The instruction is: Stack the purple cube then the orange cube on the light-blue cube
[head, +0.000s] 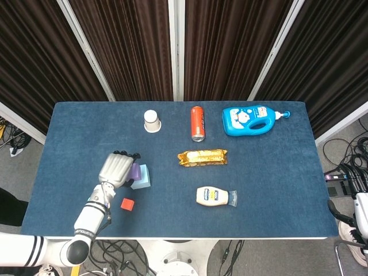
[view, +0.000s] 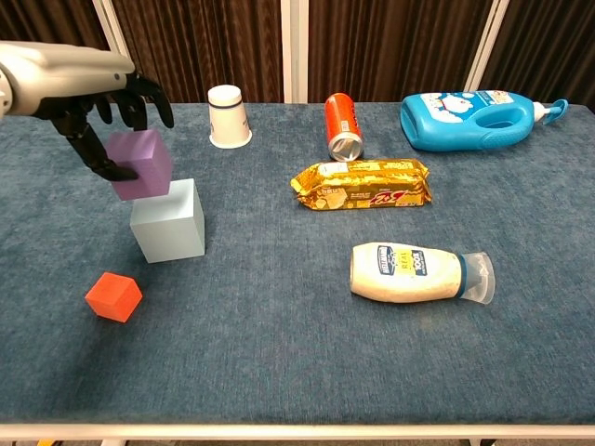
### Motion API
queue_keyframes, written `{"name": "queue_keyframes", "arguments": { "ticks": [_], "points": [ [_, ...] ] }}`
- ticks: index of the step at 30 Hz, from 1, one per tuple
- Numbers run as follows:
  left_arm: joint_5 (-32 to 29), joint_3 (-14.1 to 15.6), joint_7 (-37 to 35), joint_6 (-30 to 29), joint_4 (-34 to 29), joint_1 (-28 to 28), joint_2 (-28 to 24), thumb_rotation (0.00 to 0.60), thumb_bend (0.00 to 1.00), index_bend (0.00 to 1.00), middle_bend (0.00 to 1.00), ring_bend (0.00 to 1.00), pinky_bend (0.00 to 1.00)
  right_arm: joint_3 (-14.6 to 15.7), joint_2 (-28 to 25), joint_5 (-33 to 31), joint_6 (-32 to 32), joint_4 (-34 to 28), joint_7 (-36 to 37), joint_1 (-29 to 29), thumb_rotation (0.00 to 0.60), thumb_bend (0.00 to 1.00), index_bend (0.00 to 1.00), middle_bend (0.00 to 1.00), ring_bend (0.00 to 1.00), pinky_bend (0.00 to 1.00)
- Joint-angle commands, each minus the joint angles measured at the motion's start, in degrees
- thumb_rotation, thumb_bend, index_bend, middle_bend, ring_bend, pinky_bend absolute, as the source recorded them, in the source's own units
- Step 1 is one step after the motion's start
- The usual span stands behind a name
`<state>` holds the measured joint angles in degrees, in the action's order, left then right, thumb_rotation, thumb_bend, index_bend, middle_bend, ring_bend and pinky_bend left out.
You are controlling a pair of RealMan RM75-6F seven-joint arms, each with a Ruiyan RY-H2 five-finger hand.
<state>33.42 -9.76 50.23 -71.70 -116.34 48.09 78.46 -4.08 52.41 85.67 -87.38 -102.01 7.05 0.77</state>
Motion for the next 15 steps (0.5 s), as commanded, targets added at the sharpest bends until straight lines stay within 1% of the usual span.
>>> {"name": "queue_keyframes", "arguments": {
  "ticks": [1,5,15],
  "points": [
    [0.6,0.7,0.2,-0.6,1.1,0.5,1.3,0.600,0.31,0.32,0.57,0.30,0.30,0.0,0.0,-0.1,0.1,0.0,0.0,0.0,0.600,0.23,0.04,0.08,0.00,0.00],
    [2.0,1.7,0.5,-1.3,2.5,0.8,3.0,0.600,0.31,0.32,0.57,0.30,0.30,0.0,-0.1,0.2,-0.2,0.0,0.2,-0.1,0.600,0.23,0.04,0.08,0.00,0.00],
    [0.1,1.5,-0.1,-1.2,3.6,1.3,3.7,0.600,0.31,0.32,0.58,0.30,0.30,0.1,-0.1,0.1,0.1,-0.1,-0.1,0.0,0.600,0.23,0.04,0.08,0.00,0.00]
  ]
}}
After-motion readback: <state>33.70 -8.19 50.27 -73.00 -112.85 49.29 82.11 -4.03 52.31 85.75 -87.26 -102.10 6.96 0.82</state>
